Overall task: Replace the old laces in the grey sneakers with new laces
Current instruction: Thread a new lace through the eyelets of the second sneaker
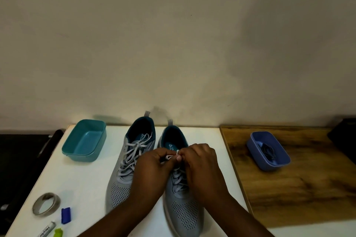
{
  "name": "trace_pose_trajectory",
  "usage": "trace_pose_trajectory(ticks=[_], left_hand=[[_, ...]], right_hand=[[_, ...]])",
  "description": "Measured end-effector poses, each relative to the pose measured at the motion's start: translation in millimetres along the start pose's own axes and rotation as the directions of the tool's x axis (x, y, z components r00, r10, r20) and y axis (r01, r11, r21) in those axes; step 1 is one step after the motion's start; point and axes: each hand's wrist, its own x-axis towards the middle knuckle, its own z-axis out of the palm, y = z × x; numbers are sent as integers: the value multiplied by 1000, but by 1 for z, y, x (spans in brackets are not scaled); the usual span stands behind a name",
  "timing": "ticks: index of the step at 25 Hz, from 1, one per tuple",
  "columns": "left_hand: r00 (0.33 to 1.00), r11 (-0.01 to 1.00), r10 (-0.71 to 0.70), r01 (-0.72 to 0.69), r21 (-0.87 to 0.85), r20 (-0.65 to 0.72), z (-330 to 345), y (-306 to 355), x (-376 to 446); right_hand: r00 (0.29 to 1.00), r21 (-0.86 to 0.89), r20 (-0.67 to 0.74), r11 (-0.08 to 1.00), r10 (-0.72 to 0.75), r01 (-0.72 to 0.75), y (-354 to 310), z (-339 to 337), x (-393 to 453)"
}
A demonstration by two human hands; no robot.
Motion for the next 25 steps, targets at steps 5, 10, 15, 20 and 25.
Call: trace_pose_trajectory(ticks=[5,10,15,20,25], left_hand=[[953,887,290,-302,350,89,-2,-6,2],[997,986,31,-44,162,77,5,-7,9],[987,993,-117,116,13,110,5,2,11],[973,989,-143,145,2,183,-3,7,15],[992,911,24,-73,405,125,-18,-1,37]], right_hand=[[970,278,196,941,142,-194,11,-1,-9],[965,261,28,930,261,-259,9,-13,-4],[996,97,-5,991,91,-90,0,-24,-4],[986,-75,140,994,92,-82,-2,-30,-1],[858,-257,447,955,252,-147,-1,-47,0]])
